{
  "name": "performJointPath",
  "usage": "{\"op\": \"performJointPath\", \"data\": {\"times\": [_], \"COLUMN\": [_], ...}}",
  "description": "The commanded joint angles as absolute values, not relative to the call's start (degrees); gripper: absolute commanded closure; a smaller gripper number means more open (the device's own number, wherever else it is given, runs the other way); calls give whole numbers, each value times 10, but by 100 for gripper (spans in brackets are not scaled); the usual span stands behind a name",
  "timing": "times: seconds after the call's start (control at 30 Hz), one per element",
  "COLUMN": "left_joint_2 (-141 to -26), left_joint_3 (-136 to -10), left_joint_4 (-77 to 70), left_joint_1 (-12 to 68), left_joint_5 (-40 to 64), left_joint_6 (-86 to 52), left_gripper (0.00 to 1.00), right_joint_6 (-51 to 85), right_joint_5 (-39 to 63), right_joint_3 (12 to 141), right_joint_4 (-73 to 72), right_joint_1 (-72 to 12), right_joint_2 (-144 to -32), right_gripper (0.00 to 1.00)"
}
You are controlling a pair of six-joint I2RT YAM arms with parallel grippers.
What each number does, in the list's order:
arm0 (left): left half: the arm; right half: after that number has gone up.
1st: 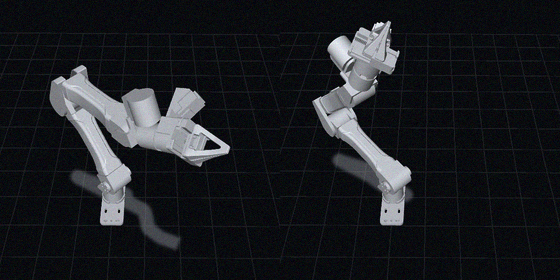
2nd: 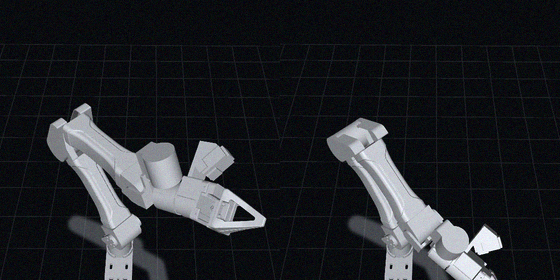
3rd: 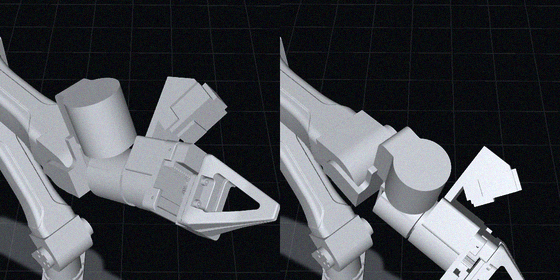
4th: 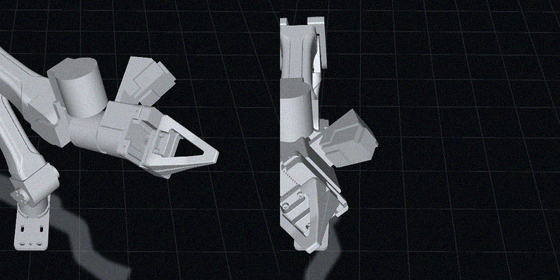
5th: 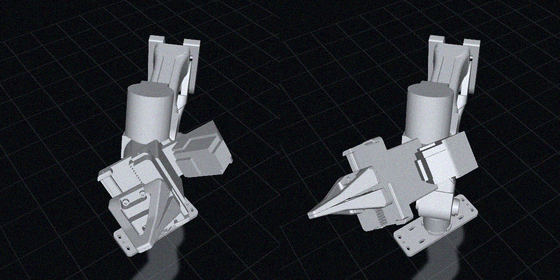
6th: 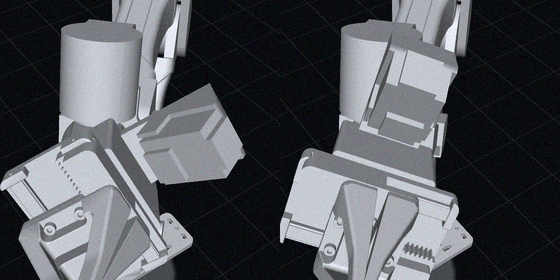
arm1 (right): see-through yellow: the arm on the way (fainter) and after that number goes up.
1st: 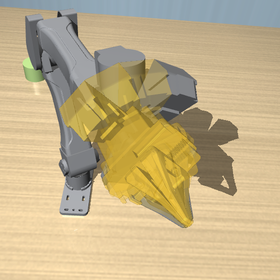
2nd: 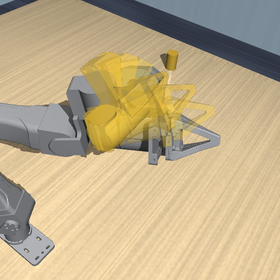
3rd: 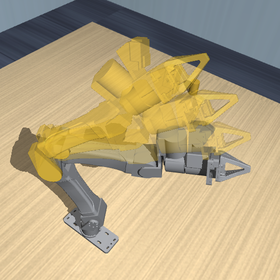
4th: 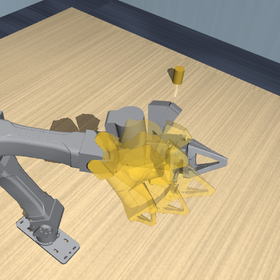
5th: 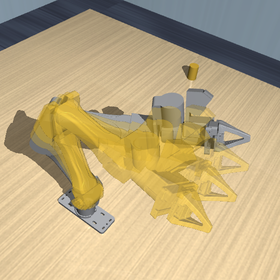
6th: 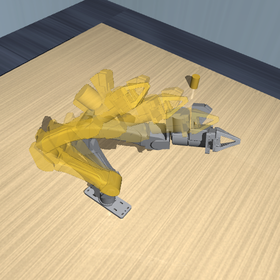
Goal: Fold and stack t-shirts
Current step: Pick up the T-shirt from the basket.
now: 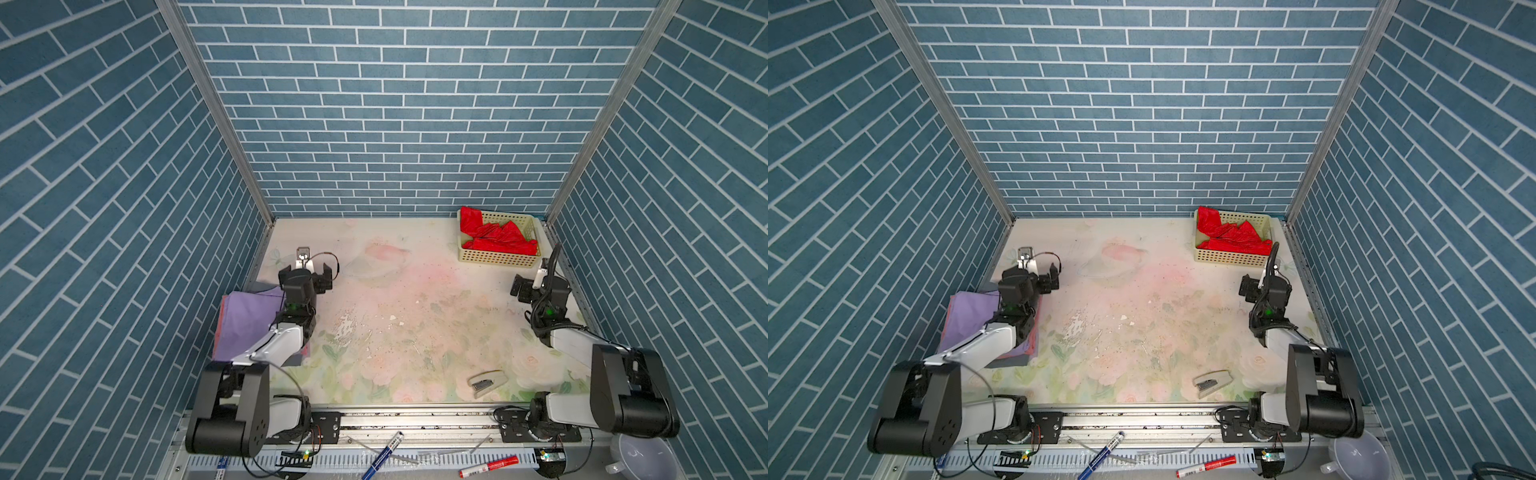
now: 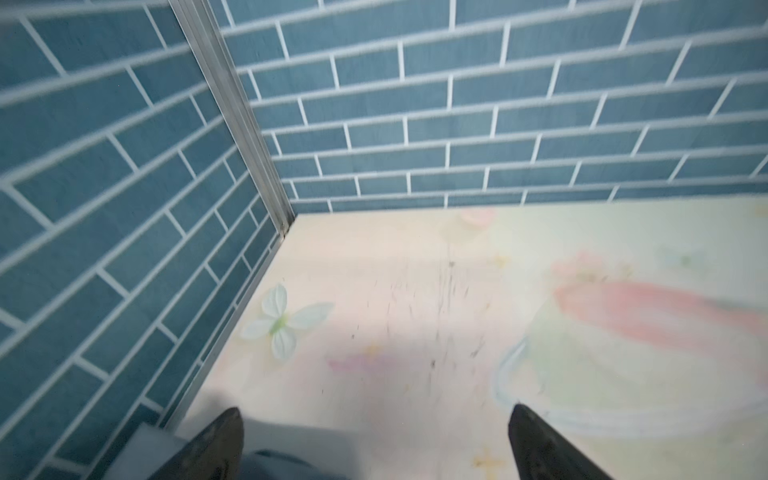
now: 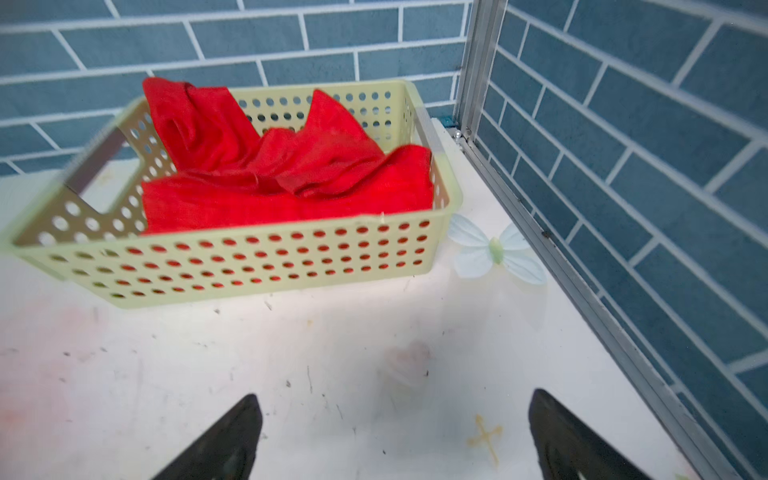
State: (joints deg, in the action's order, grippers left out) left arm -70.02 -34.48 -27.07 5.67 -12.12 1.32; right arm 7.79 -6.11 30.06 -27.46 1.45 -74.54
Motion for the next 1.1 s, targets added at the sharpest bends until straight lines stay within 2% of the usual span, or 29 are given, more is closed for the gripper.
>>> {"op": "performJointPath", "data": {"times": [0.0, 0.1, 0.2, 0.3, 0.4, 0.47, 0.57, 0.67, 0.73, 0.9, 0.97, 1.07], "left_joint_2": [-670, -694, -734, -784, -832, -853, -873, -912, -935, -993, -1025, -1081], "left_joint_3": [-473, -584, -650, -700, -748, -760, -724, -710, -734, -818, -878, -985], "left_joint_4": [-75, 25, 34, 28, 44, -2, -133, -235, -217, -97, -28, 91], "left_joint_1": [102, 159, 226, 290, 318, 328, 307, 274, 261, 269, 285, 320], "left_joint_5": [-117, -122, -106, -105, -68, -20, 75, 180, 191, 127, 116, 102], "left_joint_6": [-50, -161, -284, -354, -416, -376, -411, -482, -501, -457, -423, -370], "left_gripper": [0, 0, 0, 0, 0, 0, 0, 0, 0, 0, 0, 0], "right_joint_6": [202, 344, 450, 483, 451, 471, 473, 466, 442, 299, 262, 227], "right_joint_5": [0, 91, 162, 142, 131, 154, 163, 171, 140, -38, -77, -76], "right_joint_3": [436, 532, 584, 611, 639, 623, 643, 660, 672, 783, 849, 952], "right_joint_4": [-77, 13, 22, 16, 18, -43, 10, -11, -25, 67, 124, 202], "right_joint_1": [13, 9, -23, -87, -126, -127, -114, -92, -83, -74, -68, -55], "right_joint_2": [-708, -731, -756, -755, -751, -748, -767, -812, -845, -960, -1024, -1114], "right_gripper": [1, 1, 1, 1, 1, 1, 1, 1, 1, 1, 4, 4]}}
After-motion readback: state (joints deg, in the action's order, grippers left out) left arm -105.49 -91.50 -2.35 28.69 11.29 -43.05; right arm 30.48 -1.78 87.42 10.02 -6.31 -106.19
